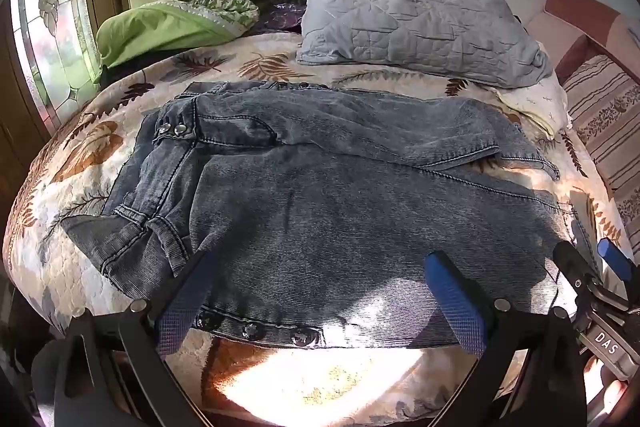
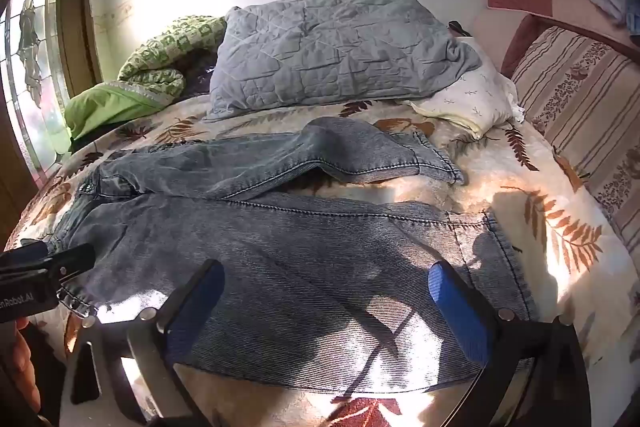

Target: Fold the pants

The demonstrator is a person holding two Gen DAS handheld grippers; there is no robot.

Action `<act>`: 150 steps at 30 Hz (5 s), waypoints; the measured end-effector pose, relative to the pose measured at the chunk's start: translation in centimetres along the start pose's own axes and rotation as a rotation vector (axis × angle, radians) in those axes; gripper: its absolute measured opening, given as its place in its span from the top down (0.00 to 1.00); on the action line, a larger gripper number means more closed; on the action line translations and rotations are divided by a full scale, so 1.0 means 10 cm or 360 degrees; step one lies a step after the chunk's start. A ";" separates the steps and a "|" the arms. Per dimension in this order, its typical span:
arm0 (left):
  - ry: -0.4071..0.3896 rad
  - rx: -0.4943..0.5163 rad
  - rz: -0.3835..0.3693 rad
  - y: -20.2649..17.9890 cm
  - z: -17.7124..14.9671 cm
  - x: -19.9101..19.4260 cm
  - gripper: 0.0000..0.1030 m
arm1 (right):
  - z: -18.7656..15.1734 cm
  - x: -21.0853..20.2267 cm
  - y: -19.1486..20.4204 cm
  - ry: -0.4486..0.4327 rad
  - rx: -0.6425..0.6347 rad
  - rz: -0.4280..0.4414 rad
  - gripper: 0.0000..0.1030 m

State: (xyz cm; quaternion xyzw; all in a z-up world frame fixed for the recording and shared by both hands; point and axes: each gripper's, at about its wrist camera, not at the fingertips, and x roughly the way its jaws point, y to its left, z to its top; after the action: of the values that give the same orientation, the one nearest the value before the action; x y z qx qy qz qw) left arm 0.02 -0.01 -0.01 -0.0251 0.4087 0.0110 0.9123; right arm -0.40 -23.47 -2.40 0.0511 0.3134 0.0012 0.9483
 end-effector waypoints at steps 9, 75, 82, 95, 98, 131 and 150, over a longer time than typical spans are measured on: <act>0.0008 0.0002 0.0005 -0.01 -0.02 0.01 0.00 | -0.01 0.01 0.00 0.0009 -0.0017 -0.0008 0.00; 0.0253 -0.1088 -0.0015 1.85 -0.22 0.22 0.00 | -0.68 -0.06 -1.35 0.0522 0.1148 0.0572 0.00; 0.0203 -0.1091 -0.0074 1.89 -0.20 0.37 0.00 | -0.66 0.06 -1.82 0.0480 0.1485 0.0518 0.05; 0.0330 -0.0796 0.0089 1.75 -0.14 0.60 0.36 | -0.42 0.27 -1.87 0.0470 0.1258 0.0192 0.78; 0.0336 -0.0772 0.0174 1.75 -0.12 0.58 0.73 | -0.30 0.21 -1.77 0.0430 0.1112 0.0139 0.81; 0.0319 -0.0453 0.0372 1.63 0.06 0.42 0.26 | -0.09 0.49 -1.76 0.0649 0.0957 0.0131 0.30; 0.0231 -0.0560 0.0106 1.93 1.22 1.26 0.25 | 1.02 2.02 -1.88 0.0711 0.0781 0.0135 0.73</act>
State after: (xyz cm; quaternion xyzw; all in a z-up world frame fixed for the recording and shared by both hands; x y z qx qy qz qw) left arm 16.67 19.96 -2.01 -0.1713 0.4659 0.1104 0.8610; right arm 21.32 -42.45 -8.08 0.2894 0.5019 -0.0235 0.8147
